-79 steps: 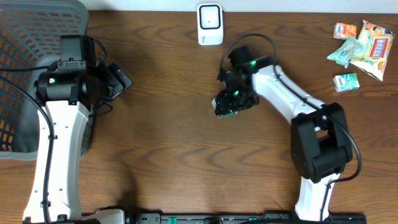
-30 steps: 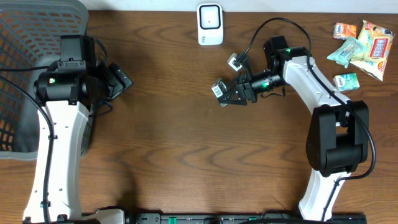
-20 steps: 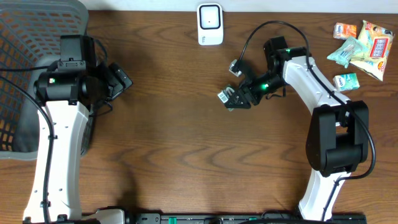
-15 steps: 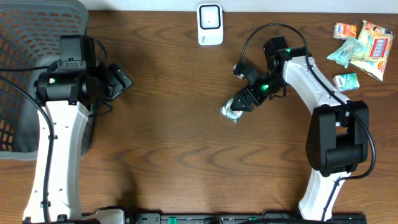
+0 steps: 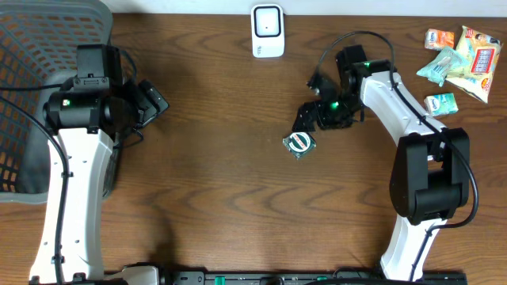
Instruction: Scan the item barcode
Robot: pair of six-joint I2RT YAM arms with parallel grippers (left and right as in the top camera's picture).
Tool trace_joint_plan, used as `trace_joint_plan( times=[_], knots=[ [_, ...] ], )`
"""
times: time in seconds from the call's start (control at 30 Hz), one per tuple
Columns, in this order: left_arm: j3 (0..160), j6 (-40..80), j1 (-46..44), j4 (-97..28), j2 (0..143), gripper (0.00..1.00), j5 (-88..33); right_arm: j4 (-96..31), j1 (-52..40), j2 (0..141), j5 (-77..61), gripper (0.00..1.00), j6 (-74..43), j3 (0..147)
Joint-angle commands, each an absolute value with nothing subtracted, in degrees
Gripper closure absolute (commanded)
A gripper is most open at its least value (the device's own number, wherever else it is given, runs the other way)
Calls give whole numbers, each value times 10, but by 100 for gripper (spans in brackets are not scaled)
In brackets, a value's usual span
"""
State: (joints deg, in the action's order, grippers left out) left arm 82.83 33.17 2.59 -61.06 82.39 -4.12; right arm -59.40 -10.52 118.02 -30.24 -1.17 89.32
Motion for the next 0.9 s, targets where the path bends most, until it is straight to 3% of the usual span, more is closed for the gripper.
trace_joint_plan(
  times=[0.0, 0.1, 0.13, 0.33, 0.5, 0.73, 0.87],
  knots=[
    [827, 332, 29, -610, 824, 2, -34, -603, -115, 1183, -350, 17, -212, 895],
    [827, 332, 29, -611, 824, 2, -34, -604, -123, 1183, -343, 2, -244, 895],
    [827, 332, 29, -611, 824, 2, -34, -604, -126, 1183, -329, 1, -244, 895],
    [827, 332, 29, -611, 824, 2, -34, -628, -143, 1183, -186, 1, -335, 894],
    [827, 332, 29, -610, 824, 2, -34, -624, -164, 1183, -166, 1, -418, 892],
    [827, 332, 29, -611, 824, 2, -34, -585, -213, 1183, -115, 1, -439, 891],
    [827, 332, 29, -611, 824, 2, -34, -605, -241, 1183, -19, 1, -552, 889]
  ],
)
